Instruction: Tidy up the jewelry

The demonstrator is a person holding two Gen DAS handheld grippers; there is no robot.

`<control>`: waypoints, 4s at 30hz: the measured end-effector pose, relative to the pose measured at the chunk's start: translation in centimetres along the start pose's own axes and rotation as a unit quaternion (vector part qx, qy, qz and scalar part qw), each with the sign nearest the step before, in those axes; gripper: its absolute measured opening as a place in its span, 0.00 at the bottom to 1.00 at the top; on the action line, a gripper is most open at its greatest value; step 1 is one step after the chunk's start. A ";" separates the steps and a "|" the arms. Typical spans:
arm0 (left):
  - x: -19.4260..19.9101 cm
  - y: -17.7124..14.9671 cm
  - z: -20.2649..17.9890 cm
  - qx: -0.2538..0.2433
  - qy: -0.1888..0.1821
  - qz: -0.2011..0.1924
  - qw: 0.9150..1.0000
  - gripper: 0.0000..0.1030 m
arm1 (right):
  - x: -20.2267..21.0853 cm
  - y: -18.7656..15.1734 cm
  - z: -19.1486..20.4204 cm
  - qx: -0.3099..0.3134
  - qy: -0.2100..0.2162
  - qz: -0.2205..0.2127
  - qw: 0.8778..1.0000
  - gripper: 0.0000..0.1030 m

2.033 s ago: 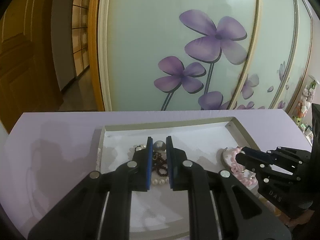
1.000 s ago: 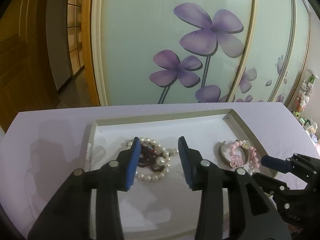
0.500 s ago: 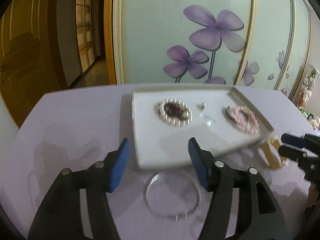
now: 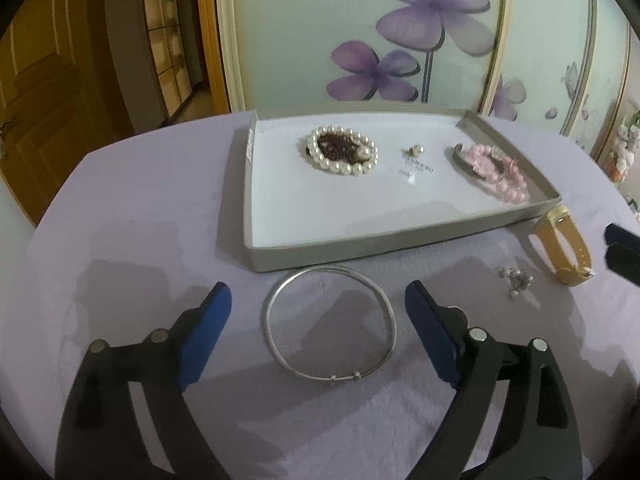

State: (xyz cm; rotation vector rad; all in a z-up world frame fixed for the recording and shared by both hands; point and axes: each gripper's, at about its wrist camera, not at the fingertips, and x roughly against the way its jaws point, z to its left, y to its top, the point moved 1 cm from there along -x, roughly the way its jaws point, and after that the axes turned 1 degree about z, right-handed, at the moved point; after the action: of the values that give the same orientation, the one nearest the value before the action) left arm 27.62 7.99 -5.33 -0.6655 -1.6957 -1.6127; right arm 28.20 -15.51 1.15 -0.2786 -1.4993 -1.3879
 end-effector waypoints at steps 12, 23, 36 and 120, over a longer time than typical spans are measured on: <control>-1.7 0.5 0.0 0.011 0.008 0.035 0.999 0.85 | -0.3 -0.5 -0.3 -0.007 0.008 0.004 1.000 0.39; -1.0 0.0 -0.8 0.008 0.009 0.030 0.999 0.73 | -0.4 -0.6 -0.5 -0.009 0.009 0.004 1.000 0.39; -0.2 0.3 0.4 0.031 -0.004 0.019 0.999 0.68 | -0.8 -0.7 -1.1 -0.018 -0.002 0.011 1.000 0.42; 1.8 0.4 1.0 0.001 -0.018 -0.012 1.000 0.69 | -1.7 -0.6 -3.0 -0.041 -0.026 0.012 0.999 0.66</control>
State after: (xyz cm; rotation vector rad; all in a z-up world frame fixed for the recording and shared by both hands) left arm 26.65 8.86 -3.70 -0.6785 -1.7367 -1.6241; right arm 30.05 -17.44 -1.11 -0.3861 -1.4788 -1.4341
